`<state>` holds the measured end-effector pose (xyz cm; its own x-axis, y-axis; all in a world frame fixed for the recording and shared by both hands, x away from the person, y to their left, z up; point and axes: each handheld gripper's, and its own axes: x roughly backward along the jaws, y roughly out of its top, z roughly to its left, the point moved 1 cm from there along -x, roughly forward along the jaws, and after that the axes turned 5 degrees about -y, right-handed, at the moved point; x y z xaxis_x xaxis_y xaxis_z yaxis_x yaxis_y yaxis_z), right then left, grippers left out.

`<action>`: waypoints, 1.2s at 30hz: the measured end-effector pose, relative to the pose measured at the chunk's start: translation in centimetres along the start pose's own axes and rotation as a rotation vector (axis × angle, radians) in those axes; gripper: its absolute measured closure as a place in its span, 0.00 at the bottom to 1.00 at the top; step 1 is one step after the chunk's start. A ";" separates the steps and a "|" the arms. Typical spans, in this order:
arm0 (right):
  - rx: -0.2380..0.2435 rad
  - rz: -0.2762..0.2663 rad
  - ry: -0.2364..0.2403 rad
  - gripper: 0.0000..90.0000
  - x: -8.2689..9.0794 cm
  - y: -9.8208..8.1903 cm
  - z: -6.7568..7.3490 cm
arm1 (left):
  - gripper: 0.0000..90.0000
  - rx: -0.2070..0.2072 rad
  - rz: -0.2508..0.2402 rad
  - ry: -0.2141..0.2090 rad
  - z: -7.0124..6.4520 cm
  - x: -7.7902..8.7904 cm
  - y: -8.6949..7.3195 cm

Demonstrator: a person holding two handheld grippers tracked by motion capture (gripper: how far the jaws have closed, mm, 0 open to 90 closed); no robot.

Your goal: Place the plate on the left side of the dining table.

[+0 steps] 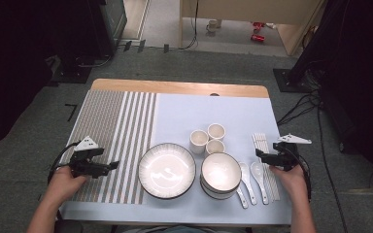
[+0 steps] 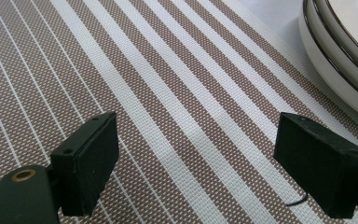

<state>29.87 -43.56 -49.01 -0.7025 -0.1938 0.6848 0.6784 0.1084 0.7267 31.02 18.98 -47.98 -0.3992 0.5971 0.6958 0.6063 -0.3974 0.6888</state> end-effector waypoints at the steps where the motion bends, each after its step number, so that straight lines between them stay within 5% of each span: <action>1: -0.007 -0.004 -0.001 0.19 0.2 0.2 0.1 | 0.16 -0.003 0.004 0.006 0.0 0.0 0.1; 4: -0.006 -0.005 0.005 0.22 0.5 0.3 0.2 | 0.16 -0.008 -0.022 -0.019 -0.1 0.1 0.6; 9: -0.009 0.005 0.014 0.24 1.0 0.4 0.4 | 0.16 -0.035 -0.036 0.026 -0.6 -0.1 1.0; 21: -0.008 0.013 0.035 0.32 2.6 0.6 1.2 | 0.16 -0.046 -0.004 -0.112 -1.6 -0.9 2.3; 28: -0.037 -0.005 0.060 0.34 3.5 0.8 1.8 | 0.26 -0.031 0.011 -0.115 -2.0 -1.9 3.8; 36: -0.040 -0.017 0.079 0.36 4.7 1.1 2.6 | 0.26 -0.075 0.015 -0.143 -2.7 -2.7 4.9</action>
<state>26.80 -41.78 -44.83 -0.6961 -0.2721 0.6644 0.6753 0.0661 0.7346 33.19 13.50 -45.93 -0.2852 0.6816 0.6738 0.5564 -0.4547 0.6955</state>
